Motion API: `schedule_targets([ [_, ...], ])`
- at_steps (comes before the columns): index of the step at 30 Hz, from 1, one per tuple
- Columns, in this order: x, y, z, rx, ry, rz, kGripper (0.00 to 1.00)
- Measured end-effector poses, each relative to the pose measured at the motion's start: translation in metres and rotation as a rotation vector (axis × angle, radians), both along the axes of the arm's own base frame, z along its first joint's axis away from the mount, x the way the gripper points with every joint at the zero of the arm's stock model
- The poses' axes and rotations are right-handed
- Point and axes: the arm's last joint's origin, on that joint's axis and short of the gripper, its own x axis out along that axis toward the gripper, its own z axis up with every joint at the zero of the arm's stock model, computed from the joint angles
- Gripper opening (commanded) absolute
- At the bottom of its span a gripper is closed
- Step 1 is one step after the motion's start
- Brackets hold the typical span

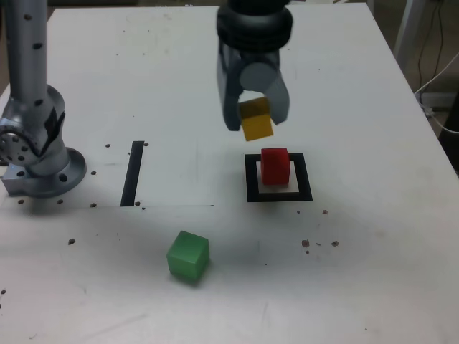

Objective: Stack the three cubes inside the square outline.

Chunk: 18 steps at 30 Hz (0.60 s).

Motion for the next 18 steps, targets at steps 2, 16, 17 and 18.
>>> schedule_targets([
  [2,0.007,-0.001,-0.007,0.002,0.017,-0.003,0.03],
  [16,0.025,-0.010,-0.022,0.032,0.033,-0.025,0.03],
  [17,0.026,-0.010,-0.021,0.033,0.028,-0.026,0.03],
  [18,0.026,-0.011,-0.020,0.033,0.026,-0.027,0.03],
])
